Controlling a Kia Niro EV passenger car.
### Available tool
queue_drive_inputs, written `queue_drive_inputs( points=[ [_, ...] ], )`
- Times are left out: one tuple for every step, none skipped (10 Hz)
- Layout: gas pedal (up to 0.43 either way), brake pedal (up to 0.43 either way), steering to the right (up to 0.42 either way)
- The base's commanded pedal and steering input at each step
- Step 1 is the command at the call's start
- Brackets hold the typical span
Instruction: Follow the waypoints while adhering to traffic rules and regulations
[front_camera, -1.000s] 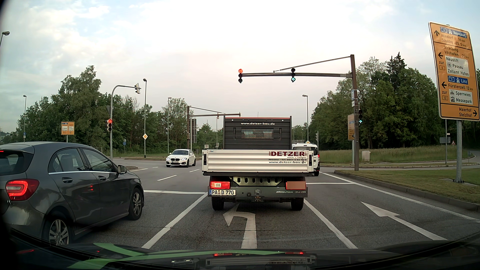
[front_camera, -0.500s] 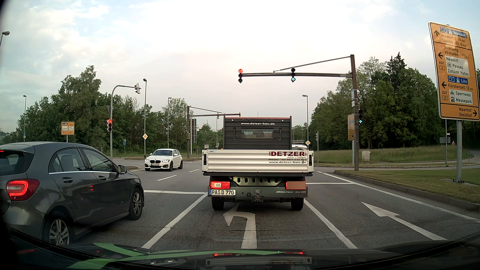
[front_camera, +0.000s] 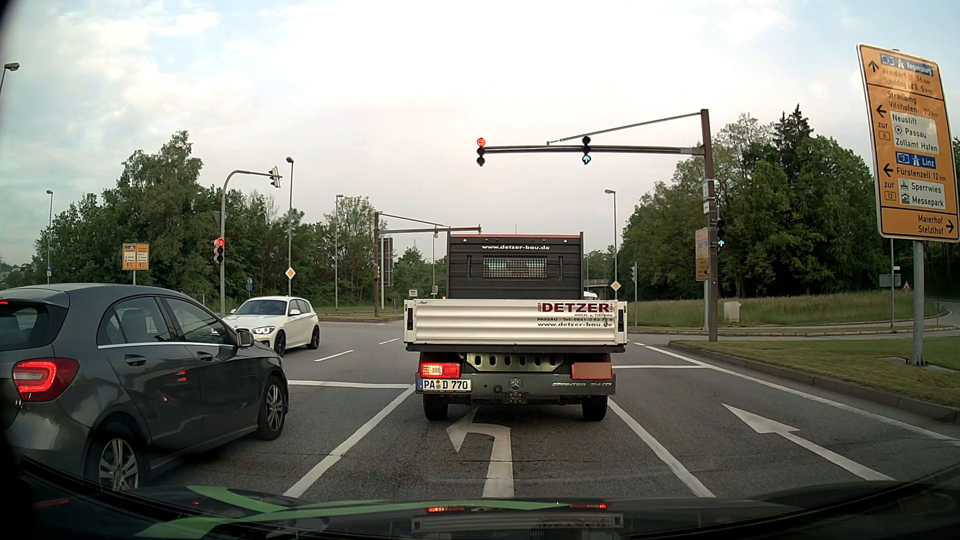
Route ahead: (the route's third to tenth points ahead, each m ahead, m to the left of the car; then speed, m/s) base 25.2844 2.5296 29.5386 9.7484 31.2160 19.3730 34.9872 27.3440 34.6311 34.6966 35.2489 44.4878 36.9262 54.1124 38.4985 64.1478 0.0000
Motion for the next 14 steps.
queue_drive_inputs(
  points=[
    [0.000, 0.311, -0.005],
    [0.000, 0.311, -0.005],
    [0.000, 0.311, -0.005],
    [0.000, 0.311, -0.005],
    [0.000, 0.311, -0.005],
    [0.000, 0.311, -0.005],
    [0.000, 0.311, -0.005],
    [0.000, 0.311, -0.005],
    [0.000, 0.311, -0.005],
    [0.000, 0.311, -0.005],
    [0.000, 0.311, -0.005],
    [0.000, 0.311, -0.005],
    [0.000, 0.311, -0.005],
    [0.000, 0.311, -0.005]
  ],
)
